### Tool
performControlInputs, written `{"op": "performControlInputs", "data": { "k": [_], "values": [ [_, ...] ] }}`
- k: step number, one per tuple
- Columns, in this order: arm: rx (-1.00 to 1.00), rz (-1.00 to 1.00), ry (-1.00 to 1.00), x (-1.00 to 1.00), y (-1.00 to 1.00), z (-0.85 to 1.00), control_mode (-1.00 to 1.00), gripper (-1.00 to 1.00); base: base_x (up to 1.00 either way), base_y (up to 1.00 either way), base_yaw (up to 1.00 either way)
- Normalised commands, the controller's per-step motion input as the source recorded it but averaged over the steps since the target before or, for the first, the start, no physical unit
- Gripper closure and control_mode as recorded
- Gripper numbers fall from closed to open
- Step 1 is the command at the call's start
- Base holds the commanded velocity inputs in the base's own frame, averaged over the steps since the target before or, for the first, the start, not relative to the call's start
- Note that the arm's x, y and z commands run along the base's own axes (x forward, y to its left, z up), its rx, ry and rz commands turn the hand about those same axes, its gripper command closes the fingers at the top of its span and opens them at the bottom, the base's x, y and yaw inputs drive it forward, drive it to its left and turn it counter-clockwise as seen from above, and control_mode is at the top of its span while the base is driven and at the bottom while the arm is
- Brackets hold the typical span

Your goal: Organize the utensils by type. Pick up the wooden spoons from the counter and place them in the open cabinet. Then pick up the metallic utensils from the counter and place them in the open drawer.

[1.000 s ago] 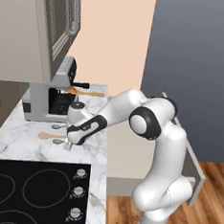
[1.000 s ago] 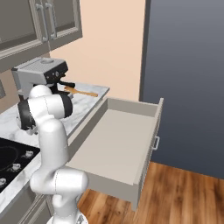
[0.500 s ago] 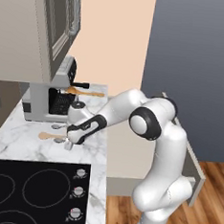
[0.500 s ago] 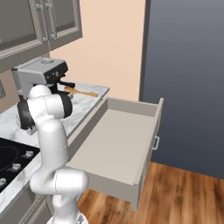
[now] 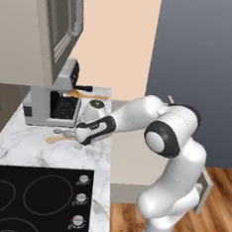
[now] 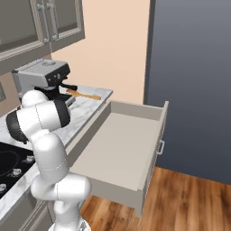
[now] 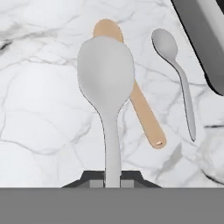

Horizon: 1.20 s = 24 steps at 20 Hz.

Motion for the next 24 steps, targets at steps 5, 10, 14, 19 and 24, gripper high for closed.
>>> {"op": "performControlInputs", "data": {
  "k": [5,10,14,19,24],
  "values": [
    [-0.04,-0.04,0.02,-0.13,0.0,0.54,-1.0,1.0,0.0,0.0,0.0],
    [-0.03,-0.06,0.19,-0.17,-0.04,0.5,-1.0,1.0,0.0,0.0,0.0],
    [0.0,-0.14,0.25,-0.05,-0.29,0.71,-1.0,1.0,0.0,0.0,0.0],
    [-0.07,-0.31,0.1,-0.05,-0.49,0.14,-1.0,1.0,0.0,0.0,0.0],
    [-0.16,-0.41,0.0,-0.03,-0.72,-0.2,-1.0,1.0,0.0,0.0,0.0]
  ]
}}
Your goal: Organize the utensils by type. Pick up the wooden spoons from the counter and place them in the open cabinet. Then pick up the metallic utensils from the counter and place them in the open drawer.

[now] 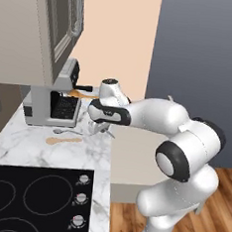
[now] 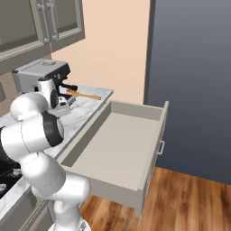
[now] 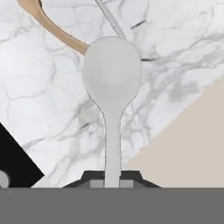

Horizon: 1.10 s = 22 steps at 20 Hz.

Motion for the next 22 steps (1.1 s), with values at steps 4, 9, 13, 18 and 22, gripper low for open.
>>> {"op": "performControlInputs", "data": {
  "k": [4,9,13,18,22],
  "values": [
    [-0.04,-0.45,0.01,0.0,-0.81,-0.04,-1.0,1.0,0.0,0.0,0.0],
    [0.0,-0.46,0.08,0.0,-0.85,0.0,-1.0,1.0,0.0,0.0,0.0],
    [0.0,-0.5,0.1,0.08,-0.81,0.0,-1.0,1.0,0.0,0.0,0.0],
    [0.0,-0.47,0.07,0.1,-0.83,-0.06,-1.0,1.0,0.0,0.0,0.0],
    [0.0,-0.21,0.0,0.19,-0.89,-0.29,-1.0,1.0,0.0,0.0,0.0]
  ]
}}
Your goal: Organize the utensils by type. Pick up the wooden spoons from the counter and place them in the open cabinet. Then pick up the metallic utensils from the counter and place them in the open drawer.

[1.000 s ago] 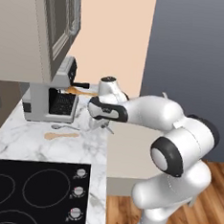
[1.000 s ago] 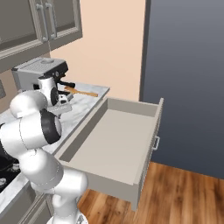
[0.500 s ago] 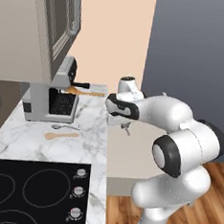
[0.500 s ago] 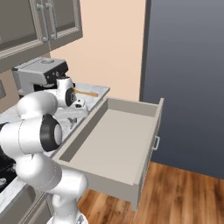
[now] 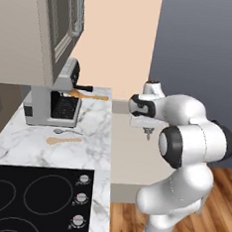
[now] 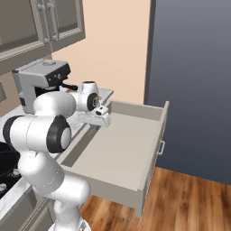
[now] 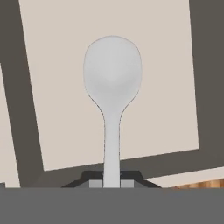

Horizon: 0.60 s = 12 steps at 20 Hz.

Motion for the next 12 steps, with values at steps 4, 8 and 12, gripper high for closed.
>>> {"op": "performControlInputs", "data": {
  "k": [4,8,12],
  "values": [
    [-0.04,-0.09,0.0,0.02,-0.72,-0.47,-1.0,1.0,0.0,0.0,0.0],
    [-0.02,-0.04,0.0,0.19,-0.56,-0.43,-1.0,1.0,0.0,0.0,0.0],
    [0.06,0.0,0.0,0.45,-0.42,-0.42,-1.0,1.0,0.0,0.0,0.0]
  ]
}}
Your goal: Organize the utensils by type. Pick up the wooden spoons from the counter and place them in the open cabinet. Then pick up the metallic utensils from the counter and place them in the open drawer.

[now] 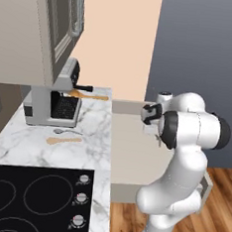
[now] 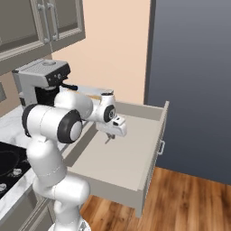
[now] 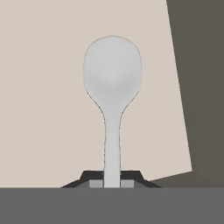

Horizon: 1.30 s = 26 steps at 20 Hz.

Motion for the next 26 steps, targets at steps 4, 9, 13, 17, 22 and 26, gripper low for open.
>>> {"op": "performControlInputs", "data": {
  "k": [4,9,13,17,22,26],
  "values": [
    [0.14,0.0,0.0,0.42,-0.46,-0.37,-1.0,1.0,0.0,0.0,0.0],
    [0.05,0.0,0.0,0.48,-0.3,-0.54,-1.0,1.0,0.0,0.0,0.0],
    [0.0,0.0,0.0,0.23,-0.24,-0.64,-1.0,1.0,0.0,0.0,0.0],
    [0.0,0.0,0.0,0.22,-0.01,-0.66,-1.0,1.0,0.0,0.0,0.0],
    [0.0,0.0,-0.04,0.14,0.0,-0.51,-1.0,1.0,0.0,0.0,0.0],
    [0.0,0.0,-0.09,0.08,-0.01,-0.4,-1.0,1.0,0.0,0.0,0.0]
  ]
}}
